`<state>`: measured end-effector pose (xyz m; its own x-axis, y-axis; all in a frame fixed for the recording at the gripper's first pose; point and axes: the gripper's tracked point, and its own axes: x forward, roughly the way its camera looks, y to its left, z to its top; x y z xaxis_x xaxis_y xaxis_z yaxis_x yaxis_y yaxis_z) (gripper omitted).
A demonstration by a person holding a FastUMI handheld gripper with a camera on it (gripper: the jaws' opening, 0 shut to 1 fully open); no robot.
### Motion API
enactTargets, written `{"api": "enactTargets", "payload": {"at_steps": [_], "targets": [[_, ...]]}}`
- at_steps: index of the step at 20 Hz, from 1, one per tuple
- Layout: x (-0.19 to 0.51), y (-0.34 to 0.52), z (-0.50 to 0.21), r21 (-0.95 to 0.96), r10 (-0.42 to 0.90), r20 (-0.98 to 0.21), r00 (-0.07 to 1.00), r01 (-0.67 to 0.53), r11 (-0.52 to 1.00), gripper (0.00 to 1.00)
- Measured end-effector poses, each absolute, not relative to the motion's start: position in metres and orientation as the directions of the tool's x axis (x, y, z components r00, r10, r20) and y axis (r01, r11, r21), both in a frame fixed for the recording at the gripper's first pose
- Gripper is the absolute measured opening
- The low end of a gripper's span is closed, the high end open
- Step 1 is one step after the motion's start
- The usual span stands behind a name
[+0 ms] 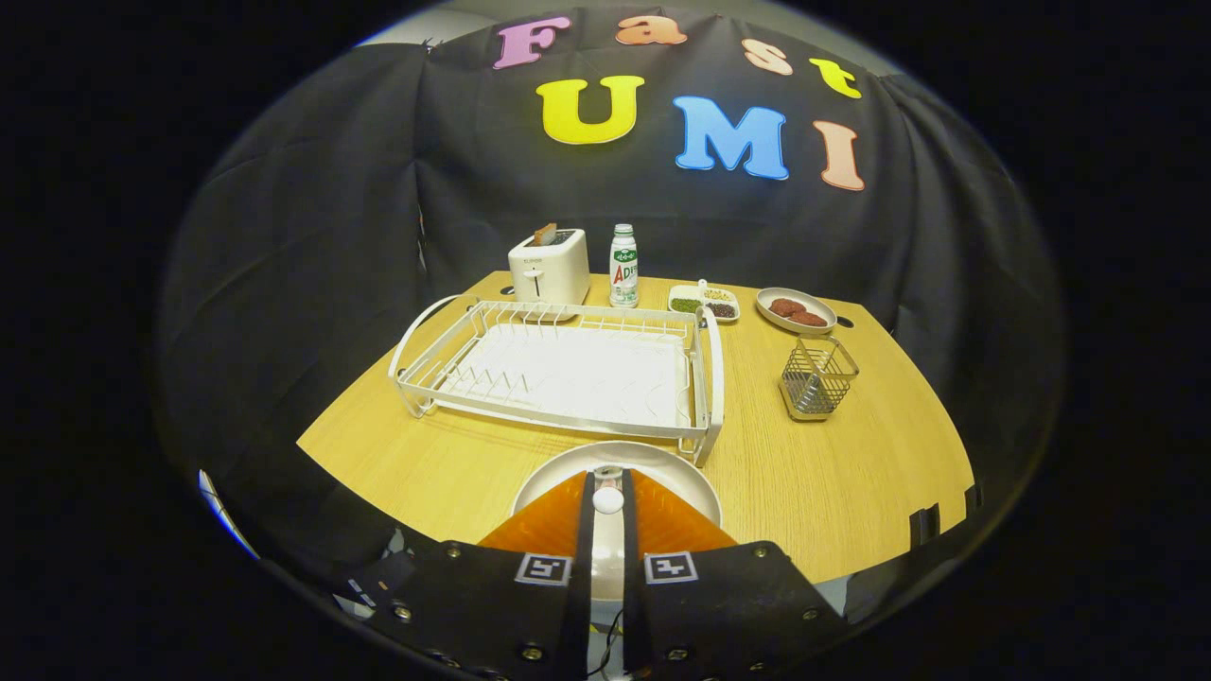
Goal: Take the plate from the dish rack, then take the spoon from the basket and place it into the plate.
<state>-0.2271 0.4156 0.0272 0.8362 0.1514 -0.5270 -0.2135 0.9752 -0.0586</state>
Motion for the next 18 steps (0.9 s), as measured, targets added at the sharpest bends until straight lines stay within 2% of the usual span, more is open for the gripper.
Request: {"api": "enactTargets", "payload": {"at_steps": [11,13,14,18], "targets": [[-0.219,0.405,0.021,-0.079,0.128,-0.523,0.843,-0.198,0.977,0.15],[-0.216,0.402,0.023,-0.079,0.126,-0.514,0.848,-0.193,0.978,0.18],[-0.216,0.402,0.024,-0.077,0.127,-0.515,0.848,-0.193,0.978,0.25],[-0.213,0.401,0.021,-0.073,0.131,-0.523,0.842,-0.197,0.978,0.25]]}}
